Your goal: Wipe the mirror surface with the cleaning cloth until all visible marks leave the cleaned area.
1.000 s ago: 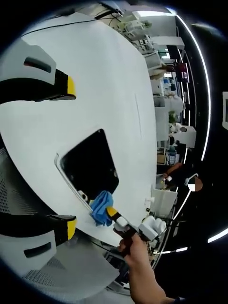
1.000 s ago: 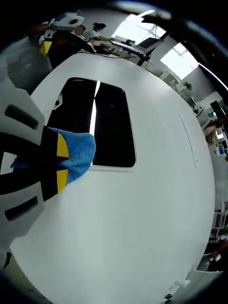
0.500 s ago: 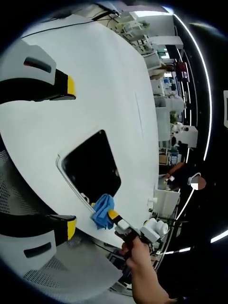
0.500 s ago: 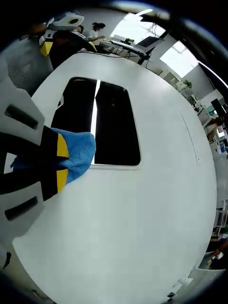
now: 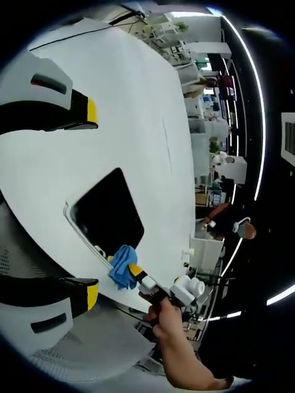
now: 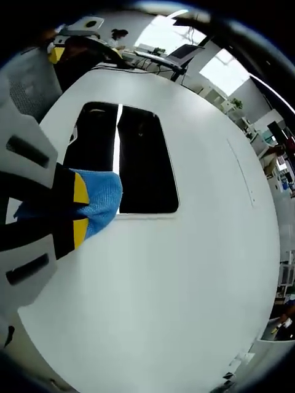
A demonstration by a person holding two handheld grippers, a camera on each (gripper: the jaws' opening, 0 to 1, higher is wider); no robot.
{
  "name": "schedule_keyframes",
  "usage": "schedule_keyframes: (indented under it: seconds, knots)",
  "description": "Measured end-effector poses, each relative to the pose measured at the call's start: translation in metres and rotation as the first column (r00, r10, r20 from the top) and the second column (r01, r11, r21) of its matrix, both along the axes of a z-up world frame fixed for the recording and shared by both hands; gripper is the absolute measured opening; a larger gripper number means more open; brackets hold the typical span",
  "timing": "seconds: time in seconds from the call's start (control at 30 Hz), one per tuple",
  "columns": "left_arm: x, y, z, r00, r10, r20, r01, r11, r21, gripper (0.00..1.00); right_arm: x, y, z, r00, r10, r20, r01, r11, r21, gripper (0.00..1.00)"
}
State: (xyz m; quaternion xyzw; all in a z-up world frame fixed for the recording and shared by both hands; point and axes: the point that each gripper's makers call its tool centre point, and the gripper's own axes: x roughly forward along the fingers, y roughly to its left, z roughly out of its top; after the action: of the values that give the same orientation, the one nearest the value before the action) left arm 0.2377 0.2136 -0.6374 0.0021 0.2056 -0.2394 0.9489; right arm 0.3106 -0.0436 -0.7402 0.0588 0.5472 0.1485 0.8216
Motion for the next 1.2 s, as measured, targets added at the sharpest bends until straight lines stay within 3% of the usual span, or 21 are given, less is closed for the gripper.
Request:
schedule_keyframes:
  seconds: [0.3,0.4,1.2]
  knots:
    - [0.003,0.030,-0.008,0.999,0.031,-0.011,-0.031,0.999,0.033,0.99,0.000,0.002,0.001,1.000,-0.015,-0.007,0.015,1.000,-0.008,0.00]
    - [-0.001,0.031,-0.015,0.998,0.015,-0.056,-0.013,0.999,0.039,0.99,-0.001,0.004,0.004,1.000,-0.021,-0.005,0.021,1.000,-0.006,0.00]
    - [0.012,0.039,-0.005,0.999,-0.016,-0.044,0.016,1.000,0.006,0.99,-0.007,0.058,0.002,1.000,-0.011,-0.012,0.011,1.000,0.013,0.00]
